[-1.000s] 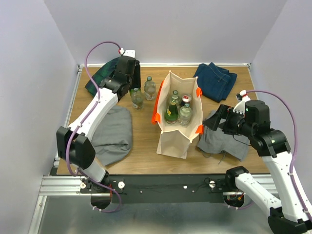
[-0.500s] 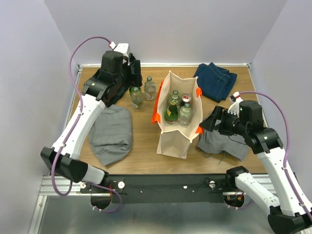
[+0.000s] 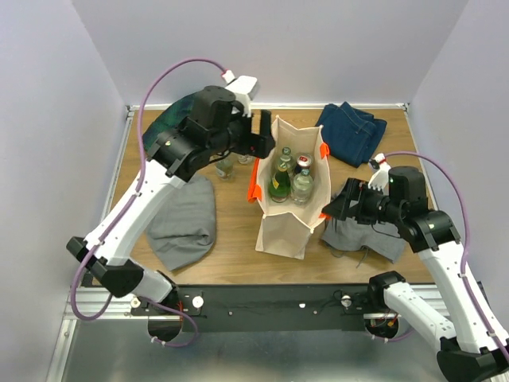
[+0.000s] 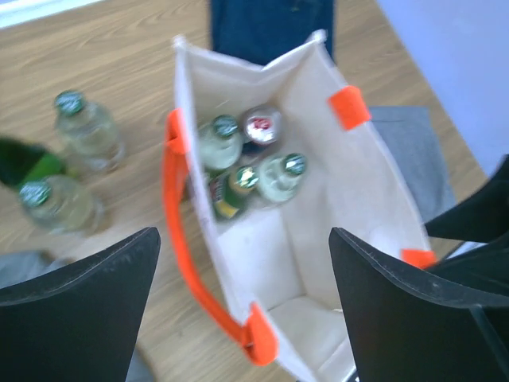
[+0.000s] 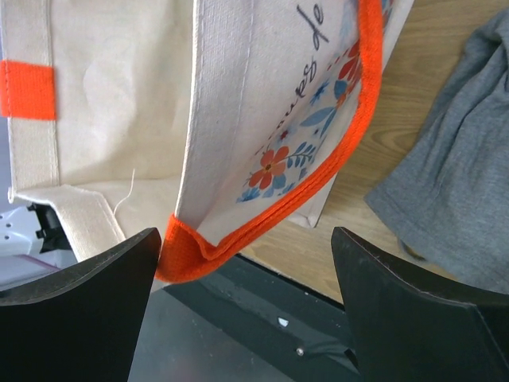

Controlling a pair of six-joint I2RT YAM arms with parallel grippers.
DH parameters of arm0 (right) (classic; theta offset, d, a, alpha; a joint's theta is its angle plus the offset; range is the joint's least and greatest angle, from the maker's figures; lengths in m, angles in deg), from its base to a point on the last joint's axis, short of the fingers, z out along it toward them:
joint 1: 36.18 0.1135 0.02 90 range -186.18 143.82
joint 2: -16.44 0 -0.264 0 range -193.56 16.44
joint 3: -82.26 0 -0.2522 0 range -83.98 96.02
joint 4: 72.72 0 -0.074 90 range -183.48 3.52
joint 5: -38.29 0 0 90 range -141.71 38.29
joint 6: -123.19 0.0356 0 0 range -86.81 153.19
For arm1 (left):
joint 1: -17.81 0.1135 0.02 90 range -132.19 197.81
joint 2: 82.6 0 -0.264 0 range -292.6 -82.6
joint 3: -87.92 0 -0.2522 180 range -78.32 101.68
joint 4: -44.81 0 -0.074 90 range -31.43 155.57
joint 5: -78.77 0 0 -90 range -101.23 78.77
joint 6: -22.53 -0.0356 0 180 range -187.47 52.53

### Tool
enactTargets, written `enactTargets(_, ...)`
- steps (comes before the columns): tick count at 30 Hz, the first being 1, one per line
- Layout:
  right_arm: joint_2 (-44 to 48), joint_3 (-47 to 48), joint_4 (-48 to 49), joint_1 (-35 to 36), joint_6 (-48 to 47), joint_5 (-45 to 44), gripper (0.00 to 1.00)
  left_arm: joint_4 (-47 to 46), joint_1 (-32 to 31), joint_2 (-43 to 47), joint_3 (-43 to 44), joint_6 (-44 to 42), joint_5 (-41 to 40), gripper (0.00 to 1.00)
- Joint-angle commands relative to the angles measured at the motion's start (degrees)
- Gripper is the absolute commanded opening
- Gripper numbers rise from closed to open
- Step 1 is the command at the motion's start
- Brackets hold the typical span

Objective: Take the beverage out of the canvas bag
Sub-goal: Adjust the drink in the canvas bag.

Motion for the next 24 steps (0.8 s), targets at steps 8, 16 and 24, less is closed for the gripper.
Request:
enactTargets(8,2.74,-0.91,-7.2,0.25,-3.14,6.44,0.97,4.89,-12.14,-12.17,11.89,0.45,-4.62,0.9)
enactTargets(16,3.8,-2.41,-9.75,0.25,-3.57,10.31,0.97,4.89,-13.02,-15.96,11.54,1.24,-4.88,0.84)
enactTargets(24,2.57,-2.41,-11.43,0.16,-5.15,11.45,0.97,3.4,-14.43,-17.27,7.76,2.82,-5.58,0.82)
